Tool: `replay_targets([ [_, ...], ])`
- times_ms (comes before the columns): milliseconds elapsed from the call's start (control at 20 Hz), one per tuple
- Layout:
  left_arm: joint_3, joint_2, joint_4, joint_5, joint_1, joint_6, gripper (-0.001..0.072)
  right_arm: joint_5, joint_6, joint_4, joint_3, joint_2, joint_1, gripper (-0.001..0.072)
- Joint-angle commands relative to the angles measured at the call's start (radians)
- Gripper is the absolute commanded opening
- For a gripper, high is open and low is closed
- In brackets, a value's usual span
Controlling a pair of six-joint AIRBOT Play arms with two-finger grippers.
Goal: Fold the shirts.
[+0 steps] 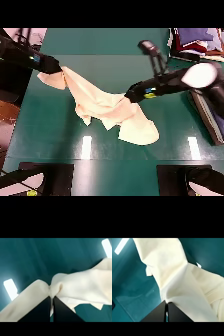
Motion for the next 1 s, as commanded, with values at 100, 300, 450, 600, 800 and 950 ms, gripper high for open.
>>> replay_targets([
  [100, -0.018, -0.054, 0.055, 0.021, 0.007, -0.054, 0.064, -0.087, 0.002, 0.003, 0.059, -0.143, 0.003, 0.0016],
  [300, -0.004, 0.009, 0.049, 0.001, 0.045, -0.071, 0.0611, 0.039, 0.002, 0.001, 0.182, -0.127, -0.087, 0.0345],
  [450, -0.035, 0.078, 0.011, -0.051, 0.061, -0.107, 0.0611, 0.125, 0.002, -0.002, 0.199, -0.051, -0.192, 0.0344],
  [600, -0.234, 0.15, -0.146, -0.038, 0.008, -0.115, 0.061, 0.171, 0.002, -0.001, 0.199, 0.025, -0.286, 0.0343],
  [800, -0.579, 0.215, -0.216, 0.101, -0.156, -0.126, 0.061, 0.167, 0.002, -0.002, 0.199, 0.094, -0.379, 0.0342],
  [950, -0.766, 0.214, -0.341, 0.241, -0.269, -0.124, 0.061, 0.169, 0.002, -0.001, 0.199, 0.109, -0.42, 0.0342],
])
